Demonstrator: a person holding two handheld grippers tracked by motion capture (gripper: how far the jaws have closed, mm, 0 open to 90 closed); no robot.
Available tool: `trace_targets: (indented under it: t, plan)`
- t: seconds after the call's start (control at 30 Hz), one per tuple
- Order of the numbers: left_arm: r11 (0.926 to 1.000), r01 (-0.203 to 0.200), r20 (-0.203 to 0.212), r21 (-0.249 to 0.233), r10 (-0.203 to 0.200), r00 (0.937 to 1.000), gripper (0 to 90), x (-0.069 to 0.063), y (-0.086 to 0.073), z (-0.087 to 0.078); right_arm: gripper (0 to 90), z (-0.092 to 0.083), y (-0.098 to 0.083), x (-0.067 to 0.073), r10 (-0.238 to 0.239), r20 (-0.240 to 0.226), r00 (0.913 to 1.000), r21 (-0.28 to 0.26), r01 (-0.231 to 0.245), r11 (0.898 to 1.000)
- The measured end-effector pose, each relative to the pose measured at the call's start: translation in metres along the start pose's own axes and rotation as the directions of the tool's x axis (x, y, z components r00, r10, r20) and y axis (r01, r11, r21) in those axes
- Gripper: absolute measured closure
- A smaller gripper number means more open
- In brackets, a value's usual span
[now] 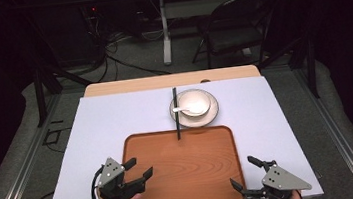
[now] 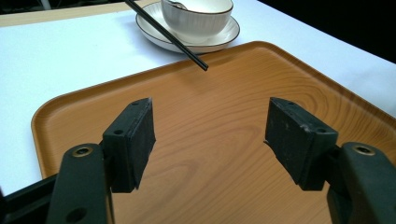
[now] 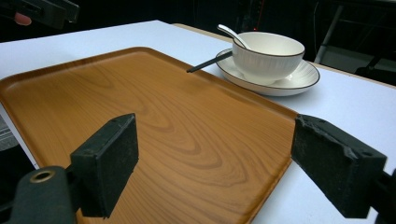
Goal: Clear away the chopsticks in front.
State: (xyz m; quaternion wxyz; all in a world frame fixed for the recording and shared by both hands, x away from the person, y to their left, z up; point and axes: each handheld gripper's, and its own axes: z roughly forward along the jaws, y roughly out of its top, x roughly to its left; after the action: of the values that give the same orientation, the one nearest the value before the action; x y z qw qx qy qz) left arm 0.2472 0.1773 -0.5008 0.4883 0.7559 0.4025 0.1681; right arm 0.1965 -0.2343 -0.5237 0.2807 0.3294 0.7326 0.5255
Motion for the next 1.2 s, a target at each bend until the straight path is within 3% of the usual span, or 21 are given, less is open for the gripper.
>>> trace_targets:
  t: [0.23,0.57,0.6,0.77,0.87,0.93,0.97,1.03,1.2]
  plan:
    - [0.9999,0.008,-0.014,0.009,-0.008,0.9999,35.3,0.0,0.002,0.003,14.9,0.001,0.0,0.0,-0.004,0.011,0.9999,0.003,0.004,1.0]
    - [0.9955,0.092,0.026,0.024,-0.093,0.9953,33.4,0.002,0.017,0.01,14.9,0.003,0.0,0.0,-0.008,0.017,0.9998,0.015,0.008,1.0]
    - [0.9958,0.085,0.011,0.034,-0.086,0.9963,39.0,0.002,0.019,0.011,14.9,0.004,0.0,-0.001,-0.008,0.016,0.9998,0.017,0.007,1.0]
    - [0.9958,0.072,-0.033,0.057,-0.071,0.997,41.1,-0.001,0.032,0.023,14.9,0.005,0.0,-0.003,0.001,0.015,0.9999,0.023,-0.001,1.0]
    - [0.9925,0.074,-0.093,0.097,-0.065,0.9935,46.2,-0.002,0.047,0.037,14.9,0.005,0.0,-0.003,0.0,0.01,0.9999,0.022,0.0,1.0]
    - [0.9924,0.077,-0.099,0.096,-0.068,0.9928,48.0,-0.002,0.05,0.04,14.9,0.005,0.0,-0.003,0.002,0.007,1.0,0.025,-0.002,1.0]
    - [0.9914,0.074,-0.125,0.108,-0.06,0.9903,48.1,-0.001,0.059,0.048,14.9,0.005,0.0,-0.003,0.003,0.007,1.0,0.029,-0.004,1.0]
    - [0.9904,0.078,-0.131,0.114,-0.063,0.9893,47.4,-0.001,0.063,0.052,14.9,0.005,-0.001,-0.003,0.004,0.007,1.0,0.031,-0.004,1.0]
    - [0.9892,0.086,-0.097,0.119,-0.075,0.9924,48.5,0.004,0.083,0.071,14.9,0.005,-0.001,-0.005,0.017,0.008,0.9998,0.032,-0.017,0.999]
